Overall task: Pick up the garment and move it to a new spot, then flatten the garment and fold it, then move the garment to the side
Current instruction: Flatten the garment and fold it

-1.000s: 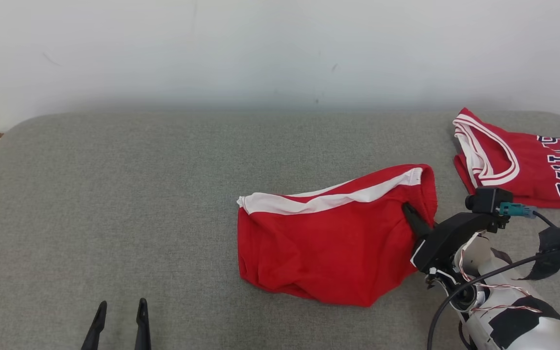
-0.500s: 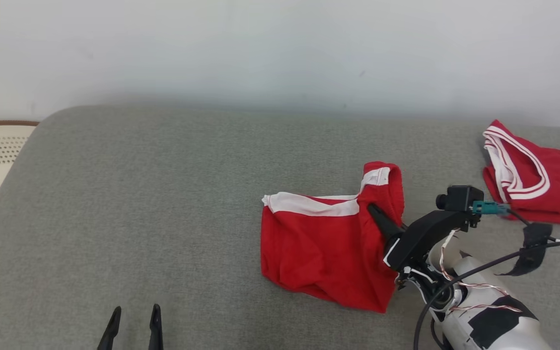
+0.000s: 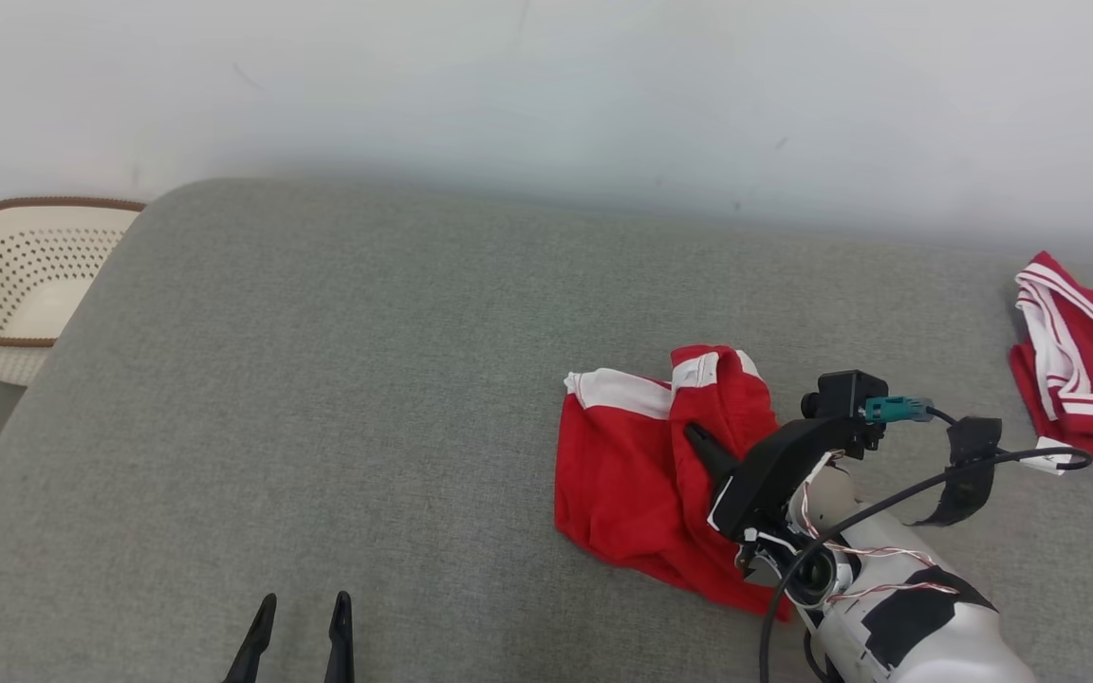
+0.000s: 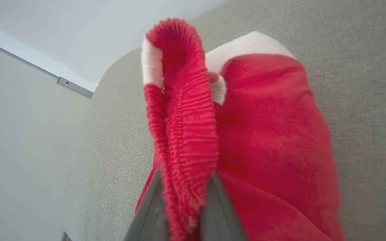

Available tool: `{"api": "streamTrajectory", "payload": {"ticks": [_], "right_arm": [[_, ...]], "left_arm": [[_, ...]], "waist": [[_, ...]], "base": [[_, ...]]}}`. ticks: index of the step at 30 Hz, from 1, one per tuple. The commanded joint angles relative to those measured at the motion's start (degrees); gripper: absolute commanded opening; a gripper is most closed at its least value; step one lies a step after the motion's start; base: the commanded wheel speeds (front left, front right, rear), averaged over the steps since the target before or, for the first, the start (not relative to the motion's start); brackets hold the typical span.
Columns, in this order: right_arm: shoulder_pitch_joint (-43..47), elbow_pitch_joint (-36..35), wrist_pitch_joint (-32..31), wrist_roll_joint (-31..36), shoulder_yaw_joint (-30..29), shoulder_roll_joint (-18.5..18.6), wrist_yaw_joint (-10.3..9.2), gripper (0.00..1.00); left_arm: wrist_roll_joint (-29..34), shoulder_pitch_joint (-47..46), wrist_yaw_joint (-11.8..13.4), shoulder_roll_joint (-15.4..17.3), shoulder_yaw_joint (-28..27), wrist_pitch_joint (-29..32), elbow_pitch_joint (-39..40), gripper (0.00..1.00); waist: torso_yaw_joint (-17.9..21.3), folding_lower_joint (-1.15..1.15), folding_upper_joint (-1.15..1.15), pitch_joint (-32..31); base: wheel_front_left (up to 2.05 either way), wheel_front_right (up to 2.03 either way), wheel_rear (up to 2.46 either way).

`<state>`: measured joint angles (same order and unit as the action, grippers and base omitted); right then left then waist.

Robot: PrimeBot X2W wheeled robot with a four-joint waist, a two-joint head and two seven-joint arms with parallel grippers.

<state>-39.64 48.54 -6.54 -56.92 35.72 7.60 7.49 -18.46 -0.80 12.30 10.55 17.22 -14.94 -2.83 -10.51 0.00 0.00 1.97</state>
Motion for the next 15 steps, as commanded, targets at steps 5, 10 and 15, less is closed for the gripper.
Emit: {"api": "streamTrajectory", "payload": {"ticks": [5, 10, 15], "right_arm": [[-1.73, 3.32, 1.57, 0.93, 0.46, -1.25, 0.0, 0.0], [-2.86, 5.67, 2.61, 1.21, 1.32, -2.13, 0.0, 0.04], [-3.1, 4.85, 5.03, 1.15, 2.47, -2.15, 0.0, 1.0]], "left_arm": [[0.16, -0.97, -0.5, -0.52, 0.18, -0.29, -0.64, 1.0], [0.53, -1.42, -0.99, -0.87, 0.05, -0.29, -1.11, 1.0], [0.68, -1.21, -1.09, -0.98, -0.68, -0.3, -1.38, 1.0]], "waist": [[-1.63, 0.0, 0.0, 0.85], [-2.49, 0.0, 0.0, 1.36], [-2.29, 0.0, 0.0, 1.3]], "base": [[0.0, 0.0, 0.0], [0.0, 0.0, 0.0], [0.0, 0.0, 0.0]]}}
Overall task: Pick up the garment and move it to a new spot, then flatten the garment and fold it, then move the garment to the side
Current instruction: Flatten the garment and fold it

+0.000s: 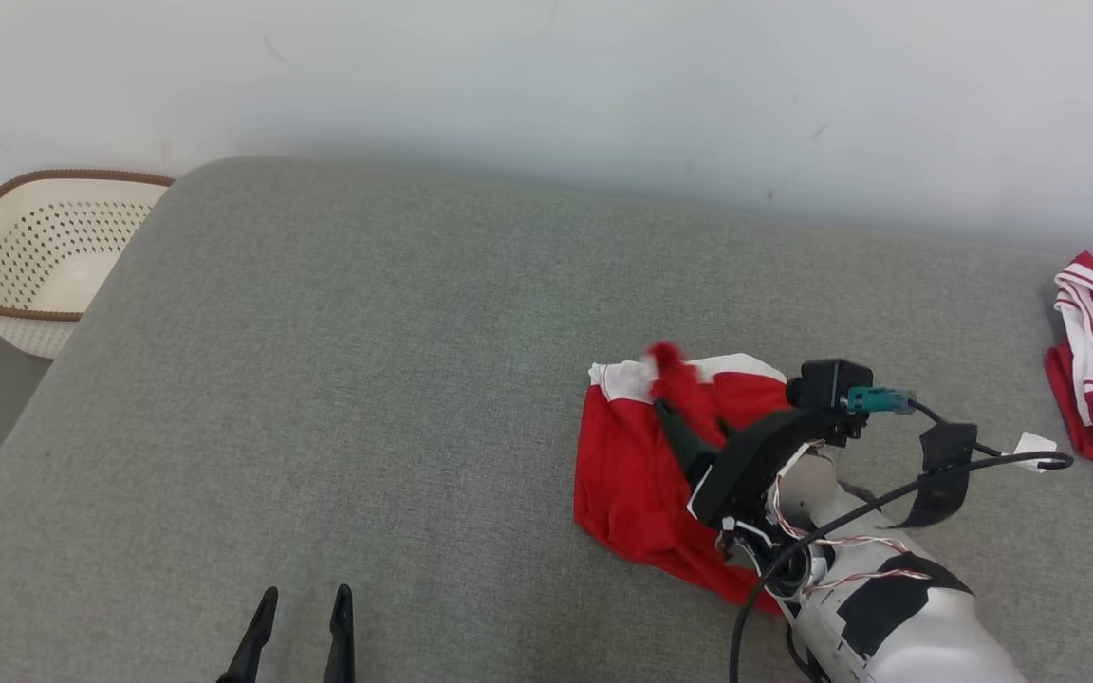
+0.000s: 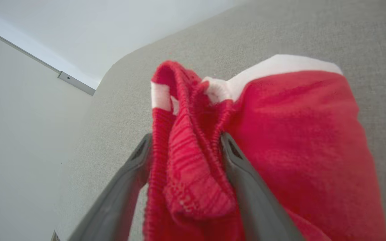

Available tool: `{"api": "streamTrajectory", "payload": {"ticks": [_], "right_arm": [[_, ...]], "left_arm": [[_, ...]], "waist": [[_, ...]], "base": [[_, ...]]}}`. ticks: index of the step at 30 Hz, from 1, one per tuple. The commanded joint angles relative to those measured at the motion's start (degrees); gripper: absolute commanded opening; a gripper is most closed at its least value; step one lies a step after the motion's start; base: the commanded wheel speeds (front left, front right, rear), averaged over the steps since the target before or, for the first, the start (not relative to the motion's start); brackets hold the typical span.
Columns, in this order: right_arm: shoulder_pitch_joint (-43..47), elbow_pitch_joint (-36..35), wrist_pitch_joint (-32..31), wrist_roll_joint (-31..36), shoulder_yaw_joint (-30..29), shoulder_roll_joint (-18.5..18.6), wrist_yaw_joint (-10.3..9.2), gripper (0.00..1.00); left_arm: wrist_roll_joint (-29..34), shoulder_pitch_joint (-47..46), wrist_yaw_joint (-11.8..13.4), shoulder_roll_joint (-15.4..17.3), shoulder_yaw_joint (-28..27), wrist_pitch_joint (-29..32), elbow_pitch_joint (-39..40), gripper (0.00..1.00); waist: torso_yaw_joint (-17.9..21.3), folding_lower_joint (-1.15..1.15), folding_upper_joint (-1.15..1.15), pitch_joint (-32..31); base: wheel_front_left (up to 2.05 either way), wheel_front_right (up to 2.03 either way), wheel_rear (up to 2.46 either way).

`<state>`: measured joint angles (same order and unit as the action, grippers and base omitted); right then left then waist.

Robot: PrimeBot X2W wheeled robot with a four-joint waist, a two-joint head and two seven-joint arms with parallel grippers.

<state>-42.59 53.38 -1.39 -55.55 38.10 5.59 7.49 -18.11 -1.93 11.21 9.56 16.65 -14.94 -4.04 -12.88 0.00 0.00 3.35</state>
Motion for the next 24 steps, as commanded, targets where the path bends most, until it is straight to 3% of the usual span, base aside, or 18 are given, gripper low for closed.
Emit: {"api": "streamTrajectory", "payload": {"ticks": [1, 10, 17, 24], "right_arm": [[0.06, -0.77, 0.7, -0.41, 0.31, 0.16, 0.0, 1.0], [3.35, -11.09, 7.33, -1.87, 1.29, 5.88, 0.0, 1.0], [4.58, -11.46, 10.17, 2.41, -0.23, 12.03, 0.0, 1.0], [5.82, -8.62, 8.21, 3.98, -0.76, 10.89, 0.0, 1.0]], "left_arm": [[0.38, 0.17, 0.05, 0.05, -0.29, -0.3, -0.16, 1.0], [0.81, 1.88, 0.44, 0.64, -1.78, -0.3, 0.82, 1.0], [1.39, 2.82, 0.67, 1.1, -2.79, -0.3, 2.15, 1.0], [1.7, 2.86, 0.45, 0.8, -2.8, -0.3, 2.49, 1.0]], "waist": [[0.26, 0.0, 0.0, -0.18], [2.95, 0.0, 0.0, -1.27], [4.59, 0.0, 0.0, -1.28], [4.36, 0.0, 0.0, -0.85]], "base": [[0.0, 0.0, 0.0], [0.0, 0.0, 0.0], [0.0, 0.0, 0.0], [0.0, 0.0, 0.0]]}}
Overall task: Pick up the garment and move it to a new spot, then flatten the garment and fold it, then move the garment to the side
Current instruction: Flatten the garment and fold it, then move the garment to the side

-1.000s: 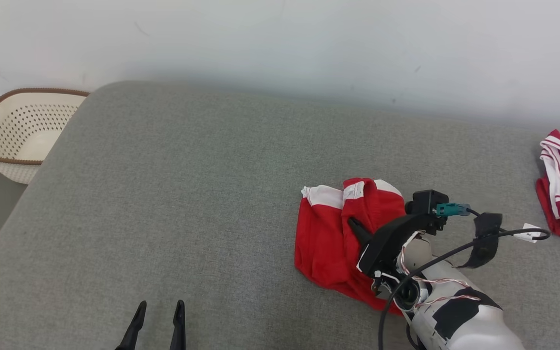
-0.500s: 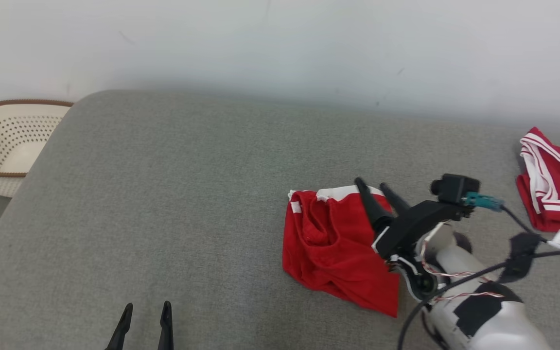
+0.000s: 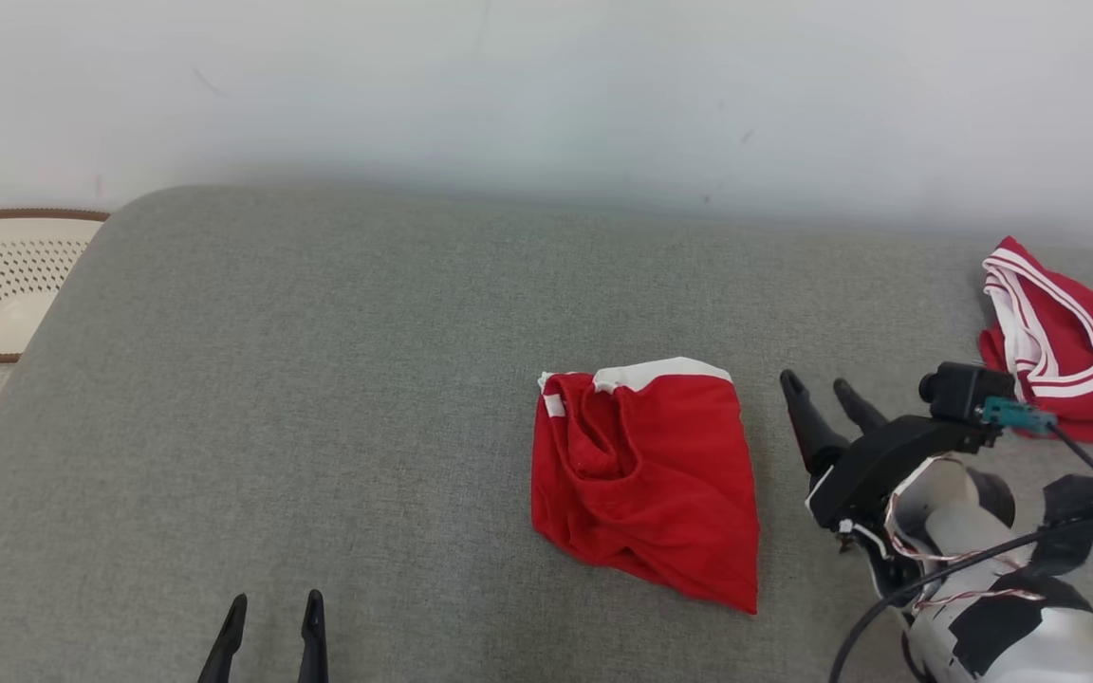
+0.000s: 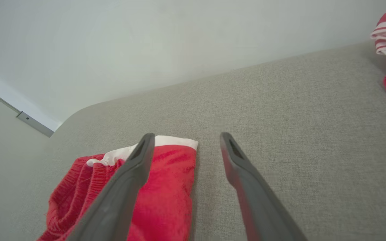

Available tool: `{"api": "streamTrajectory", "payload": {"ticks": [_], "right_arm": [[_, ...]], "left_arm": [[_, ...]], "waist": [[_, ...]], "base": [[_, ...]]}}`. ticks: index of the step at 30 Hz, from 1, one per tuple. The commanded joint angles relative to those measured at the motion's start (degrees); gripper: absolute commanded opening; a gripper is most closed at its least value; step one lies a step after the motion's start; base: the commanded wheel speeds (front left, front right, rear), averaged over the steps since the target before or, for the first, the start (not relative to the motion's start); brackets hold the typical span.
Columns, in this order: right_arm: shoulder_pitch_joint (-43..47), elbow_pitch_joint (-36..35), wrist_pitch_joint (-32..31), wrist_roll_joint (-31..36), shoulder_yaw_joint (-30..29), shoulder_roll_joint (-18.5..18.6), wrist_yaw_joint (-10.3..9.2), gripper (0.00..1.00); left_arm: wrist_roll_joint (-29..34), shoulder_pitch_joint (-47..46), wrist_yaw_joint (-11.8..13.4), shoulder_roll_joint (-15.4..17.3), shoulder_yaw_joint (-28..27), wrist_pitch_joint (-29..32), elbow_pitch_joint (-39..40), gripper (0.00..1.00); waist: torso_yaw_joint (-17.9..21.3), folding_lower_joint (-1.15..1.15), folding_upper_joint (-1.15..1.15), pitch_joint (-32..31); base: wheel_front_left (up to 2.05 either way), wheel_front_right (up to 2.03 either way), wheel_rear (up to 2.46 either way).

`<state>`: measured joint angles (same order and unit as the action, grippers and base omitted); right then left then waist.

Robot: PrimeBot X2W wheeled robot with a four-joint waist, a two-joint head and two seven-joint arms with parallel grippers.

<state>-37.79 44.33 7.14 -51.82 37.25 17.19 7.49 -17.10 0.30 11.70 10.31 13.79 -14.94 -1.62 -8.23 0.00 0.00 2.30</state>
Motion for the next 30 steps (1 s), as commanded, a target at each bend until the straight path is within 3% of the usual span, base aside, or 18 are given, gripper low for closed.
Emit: {"api": "streamTrajectory", "payload": {"ticks": [1, 16, 25, 26, 28, 29, 30], "right_arm": [[1.12, 0.95, -0.6, 0.32, 0.02, -0.97, 0.0, 1.0], [1.26, 8.32, -3.93, -0.16, 0.33, -4.17, 0.0, 1.0], [1.81, 9.09, -8.7, -1.56, 2.72, -5.14, 0.0, 1.0], [1.97, 9.01, -9.31, -1.9, 2.94, -5.38, 0.0, 0.8], [2.03, 8.52, -9.72, -2.3, 3.45, -5.5, 0.0, 0.22], [2.02, 8.21, -9.75, -2.38, 3.67, -5.44, 0.0, 0.0], [1.98, 7.87, -9.61, -2.59, 3.84, -5.36, 0.0, 0.0]], "left_arm": [[0.81, 0.4, -0.14, -0.06, 0.21, -0.3, 0.03, 1.0], [1.01, -0.79, -0.67, -0.77, 0.33, -0.3, -0.74, 1.0], [1.05, -0.95, -0.84, -1.36, 0.15, -0.3, -1.06, 1.0], [1.04, -1.02, -0.89, -1.42, 0.11, -0.3, -1.05, 1.0], [1.04, -1.13, -0.94, -1.59, 0.04, -0.3, -1.03, 1.0], [1.09, -1.17, -1.03, -1.67, 0.01, -0.3, -1.04, 1.0], [1.12, -1.19, -1.1, -1.74, -0.05, -0.3, -1.06, 1.0]], "waist": [[-0.55, 0.0, 0.0, 0.39], [-3.42, 0.0, 0.0, 2.0], [-3.26, 0.0, 0.0, 2.27], [-3.21, 0.0, 0.0, 2.34], [-3.12, 0.0, 0.0, 2.56], [-3.1, 0.0, 0.0, 2.66], [-3.05, 0.0, 0.0, 2.75]], "base": [[0.0, 0.0, 0.0], [0.0, 0.0, 0.0], [0.0, 0.0, 0.0], [0.0, 0.0, 0.0], [0.0, 0.0, 0.0], [0.0, 0.0, 0.0], [0.0, 0.0, 0.0]]}}
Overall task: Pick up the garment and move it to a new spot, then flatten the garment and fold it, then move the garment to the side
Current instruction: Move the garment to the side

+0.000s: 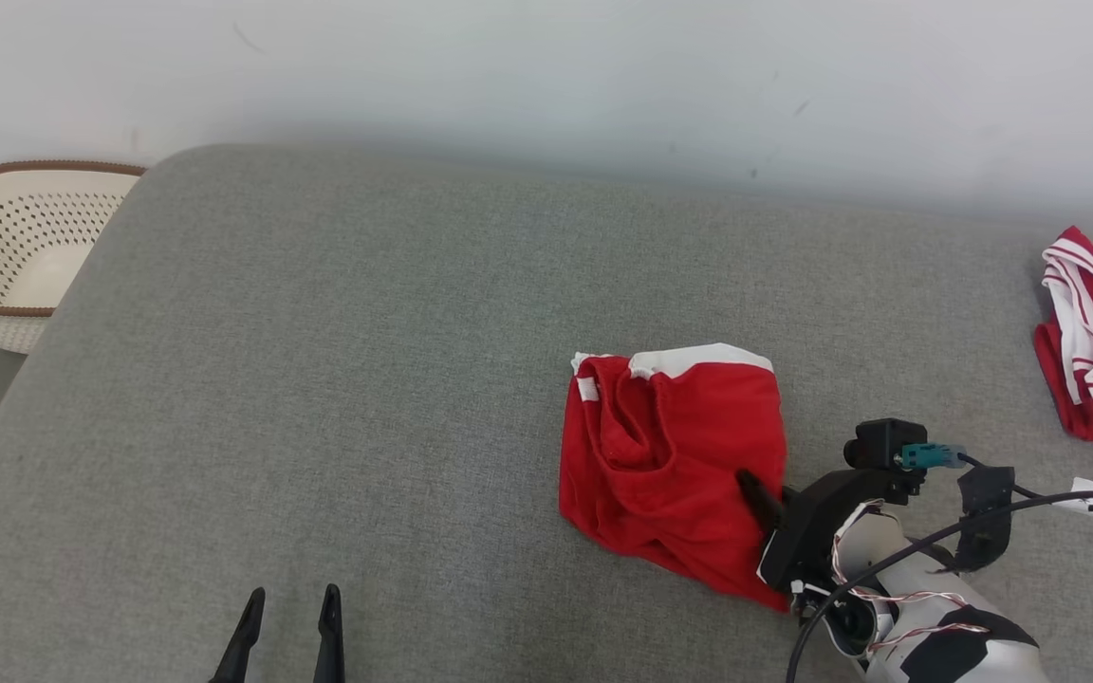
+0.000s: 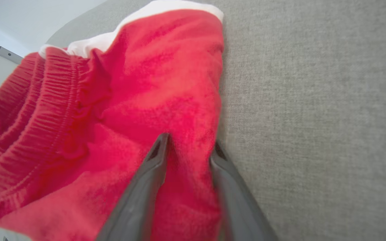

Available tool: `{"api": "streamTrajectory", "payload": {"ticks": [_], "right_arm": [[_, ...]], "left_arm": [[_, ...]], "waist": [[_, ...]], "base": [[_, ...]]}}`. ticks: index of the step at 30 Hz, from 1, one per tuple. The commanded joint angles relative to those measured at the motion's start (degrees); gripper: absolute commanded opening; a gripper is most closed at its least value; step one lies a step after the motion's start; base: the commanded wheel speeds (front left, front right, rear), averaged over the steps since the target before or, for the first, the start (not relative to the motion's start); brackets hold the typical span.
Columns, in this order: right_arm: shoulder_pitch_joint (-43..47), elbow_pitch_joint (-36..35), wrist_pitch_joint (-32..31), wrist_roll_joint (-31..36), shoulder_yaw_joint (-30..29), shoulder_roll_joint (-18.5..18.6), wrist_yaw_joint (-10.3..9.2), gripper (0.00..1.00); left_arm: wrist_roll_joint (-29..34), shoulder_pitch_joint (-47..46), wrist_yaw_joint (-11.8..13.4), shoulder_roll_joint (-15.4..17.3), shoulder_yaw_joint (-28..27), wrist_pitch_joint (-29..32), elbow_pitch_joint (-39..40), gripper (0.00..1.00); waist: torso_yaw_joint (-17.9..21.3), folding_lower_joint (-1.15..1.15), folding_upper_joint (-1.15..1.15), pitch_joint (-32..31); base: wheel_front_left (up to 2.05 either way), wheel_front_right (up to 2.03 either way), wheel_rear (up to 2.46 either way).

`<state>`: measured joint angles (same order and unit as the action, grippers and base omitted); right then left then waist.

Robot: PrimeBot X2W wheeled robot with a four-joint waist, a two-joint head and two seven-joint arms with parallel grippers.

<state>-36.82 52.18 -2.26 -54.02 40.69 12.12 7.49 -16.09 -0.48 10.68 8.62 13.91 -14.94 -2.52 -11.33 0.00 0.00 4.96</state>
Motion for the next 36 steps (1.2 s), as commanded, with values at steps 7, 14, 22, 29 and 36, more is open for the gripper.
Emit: {"api": "streamTrajectory", "payload": {"ticks": [7, 14, 22, 29, 36], "right_arm": [[-0.49, -2.0, 2.45, -0.56, 1.23, 1.57, 0.0, 0.0], [-3.38, -3.68, 4.19, 0.84, 2.92, 4.83, 0.0, 0.0], [-10.33, -4.96, 3.44, 4.29, 5.79, 9.93, 0.0, 0.0], [-16.83, -5.33, 1.98, 6.68, 8.28, 15.42, 0.0, 0.0], [-21.29, -4.32, 1.89, 6.13, 9.55, 19.48, 0.0, 0.0]], "left_arm": [[0.35, -0.18, -0.28, -0.16, -1.06, -0.31, -0.39, 1.0], [0.58, 0.3, -0.37, 0.01, -1.65, -0.3, 0.05, 1.0], [1.08, -0.91, -0.86, 0.32, -2.16, -0.31, 0.79, 1.0], [2.24, -2.39, -1.26, 0.94, -2.61, -0.3, 2.65, 1.0], [3.39, -4.18, -1.28, 2.46, -2.79, 0.22, 4.4, 1.0]], "waist": [[0.9, 0.0, 0.0, 0.06], [3.35, 0.0, 0.0, -0.15], [6.87, 0.0, 0.0, 1.85], [10.03, 0.0, 0.0, 5.49], [12.47, 0.0, 0.0, 8.92]], "base": [[0.0, 0.0, 0.0], [0.0, 0.0, 0.0], [0.0, 0.0, 0.0], [0.0, 0.0, 0.0], [0.0, 0.0, 0.0]]}}
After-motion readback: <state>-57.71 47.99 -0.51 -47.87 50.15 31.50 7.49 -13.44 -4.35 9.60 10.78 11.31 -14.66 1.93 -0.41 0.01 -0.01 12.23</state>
